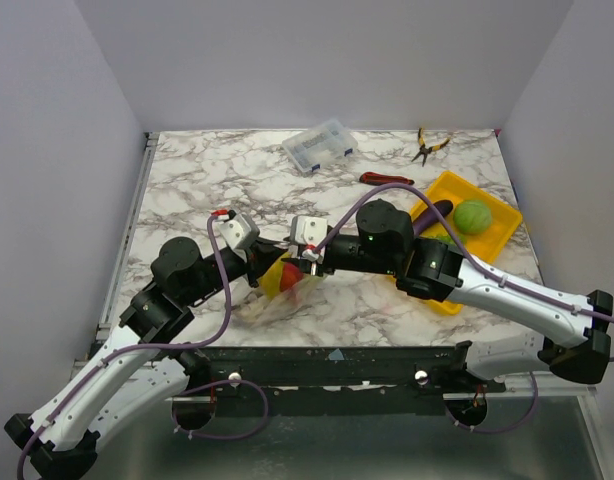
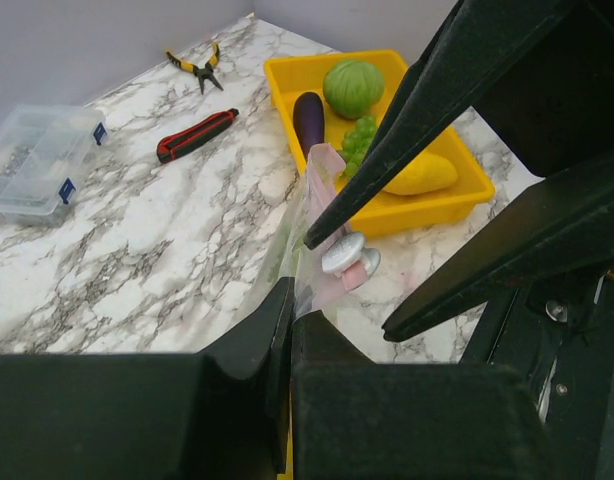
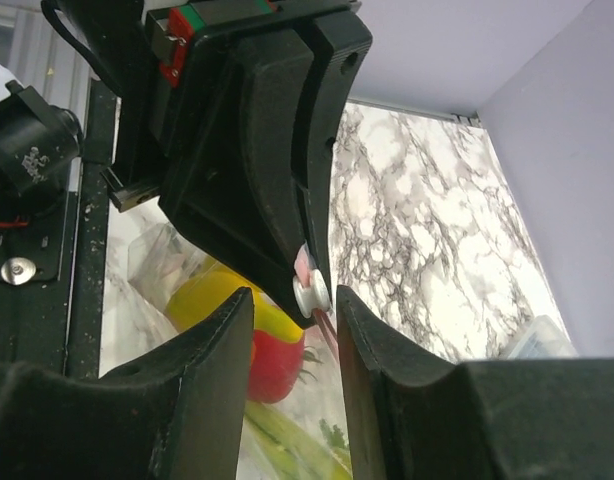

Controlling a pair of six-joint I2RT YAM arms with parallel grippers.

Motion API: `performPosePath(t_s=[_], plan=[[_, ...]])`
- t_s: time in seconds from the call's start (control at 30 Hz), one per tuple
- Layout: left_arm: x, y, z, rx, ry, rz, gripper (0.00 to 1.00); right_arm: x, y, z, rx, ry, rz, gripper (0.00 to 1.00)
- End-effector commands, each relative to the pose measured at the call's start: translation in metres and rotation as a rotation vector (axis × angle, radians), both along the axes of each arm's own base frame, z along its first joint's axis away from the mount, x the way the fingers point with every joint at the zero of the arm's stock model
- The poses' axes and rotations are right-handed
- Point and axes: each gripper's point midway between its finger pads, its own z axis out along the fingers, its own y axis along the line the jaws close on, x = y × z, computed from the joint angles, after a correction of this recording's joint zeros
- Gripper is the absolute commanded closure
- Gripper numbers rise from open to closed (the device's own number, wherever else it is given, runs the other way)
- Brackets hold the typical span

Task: Place the food in the zip-top bag and seal the zipper
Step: Zip the zipper food storage bag at the center of the board.

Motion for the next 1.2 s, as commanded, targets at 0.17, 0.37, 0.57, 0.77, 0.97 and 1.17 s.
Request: performPosePath(t_s=[0.17, 0.37, 0.57, 0.77, 0.97, 1.17], plan=[[-0.009, -0.005, 0.02, -0.044, -0.078, -0.066, 1.0, 0.006, -0.005, 0.016, 0.062, -0.035, -0.034, 0.64], [-0.012, -0.006, 0.019, -0.039, -0.082, -0.085, 1.0, 0.007, -0.004, 0.018, 0.065, -0.036, -0.034, 0.84], [-0.015, -0.008, 0.021, -0.034, -0.109, -0.11, 1.0, 0.004, -0.006, 0.013, 0.051, -0.014, -0.027, 1.0], [-0.024, -0.016, 0.019, -0.014, -0.112, -0.191, 0.84, -0.004, 0.0, 0.017, 0.071, 0.021, 0.019, 1.0], [-0.024, -0.017, 0.017, -0.007, -0.117, -0.198, 0.61, -0.005, 0.001, 0.018, 0.073, 0.026, 0.028, 1.0], [-0.021, -0.016, 0.017, 0.012, -0.122, -0.187, 1.0, -0.006, -0.002, 0.02, 0.079, 0.025, 0.023, 1.0]])
